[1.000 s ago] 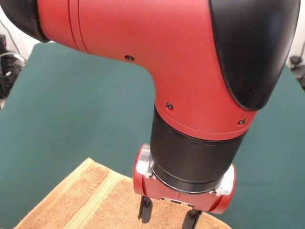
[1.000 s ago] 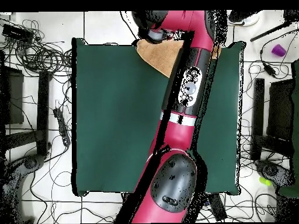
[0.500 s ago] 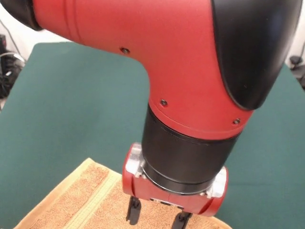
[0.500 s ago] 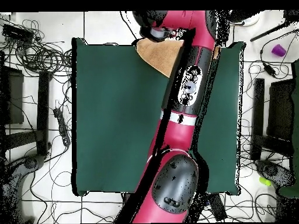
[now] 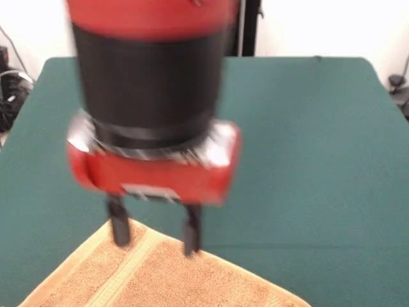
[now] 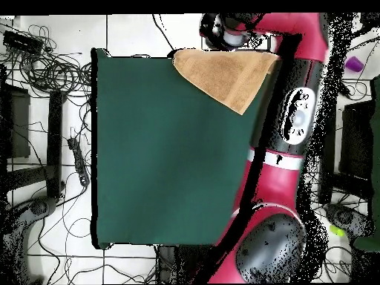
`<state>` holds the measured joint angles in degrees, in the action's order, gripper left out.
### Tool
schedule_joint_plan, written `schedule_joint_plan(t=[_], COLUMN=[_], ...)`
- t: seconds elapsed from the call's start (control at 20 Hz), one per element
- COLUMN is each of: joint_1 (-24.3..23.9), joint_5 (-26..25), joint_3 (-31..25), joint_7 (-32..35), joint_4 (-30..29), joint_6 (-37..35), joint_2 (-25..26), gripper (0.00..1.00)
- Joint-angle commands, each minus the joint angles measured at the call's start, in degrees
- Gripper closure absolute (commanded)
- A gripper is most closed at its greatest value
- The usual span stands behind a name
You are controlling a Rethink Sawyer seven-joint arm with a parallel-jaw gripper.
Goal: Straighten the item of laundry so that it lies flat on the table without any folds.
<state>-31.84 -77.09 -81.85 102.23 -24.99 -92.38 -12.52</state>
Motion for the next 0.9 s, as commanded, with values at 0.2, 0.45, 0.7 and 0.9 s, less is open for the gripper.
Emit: schedule_joint_plan(t=[0.2,0.45,0.7,0.9], joint_1=[-4.69,-3.27,-1.13,1.23], joint_5=[9.63,10.43,11.61,12.77], joint_3=[18.04,21.29,24.70,25.34], joint_7=[6.37,7.71,11.15,7.57], joint_4=[-23.44,-23.86,-23.11,-18.94], joint_6=[5.57,9.64,12.52,12.45], joint_2=[-7.50,-7.72,-6.95,-4.86], gripper=[0.00,0.00,0.00,0.00])
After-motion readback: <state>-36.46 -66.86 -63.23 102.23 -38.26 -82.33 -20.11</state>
